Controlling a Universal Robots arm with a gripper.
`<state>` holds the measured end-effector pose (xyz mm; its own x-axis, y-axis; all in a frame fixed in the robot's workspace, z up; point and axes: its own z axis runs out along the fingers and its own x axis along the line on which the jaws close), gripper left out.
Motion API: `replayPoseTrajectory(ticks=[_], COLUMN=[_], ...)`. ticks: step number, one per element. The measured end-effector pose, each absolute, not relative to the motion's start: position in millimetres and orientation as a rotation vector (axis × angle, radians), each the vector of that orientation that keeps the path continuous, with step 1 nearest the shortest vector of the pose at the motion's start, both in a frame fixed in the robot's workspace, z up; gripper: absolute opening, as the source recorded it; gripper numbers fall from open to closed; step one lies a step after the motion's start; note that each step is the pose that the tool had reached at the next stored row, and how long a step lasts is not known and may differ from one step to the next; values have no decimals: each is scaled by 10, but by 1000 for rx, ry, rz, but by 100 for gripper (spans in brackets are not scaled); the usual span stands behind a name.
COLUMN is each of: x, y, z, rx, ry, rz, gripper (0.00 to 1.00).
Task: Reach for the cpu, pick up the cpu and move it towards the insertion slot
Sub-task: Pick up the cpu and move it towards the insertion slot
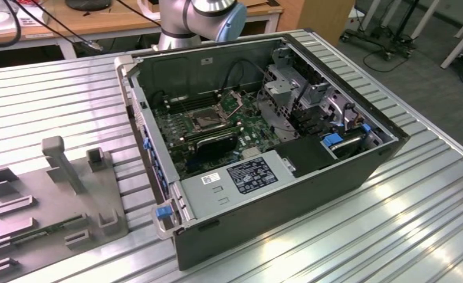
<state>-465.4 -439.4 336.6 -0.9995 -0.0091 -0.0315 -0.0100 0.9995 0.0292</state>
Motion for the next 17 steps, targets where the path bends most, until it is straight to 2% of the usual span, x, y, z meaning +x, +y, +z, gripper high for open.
replayPoseTrajectory(ticks=[17], x=[-4654], y=[-4385], z=[3417], rx=[-15], ry=[3110], rz=[39], gripper=[55])
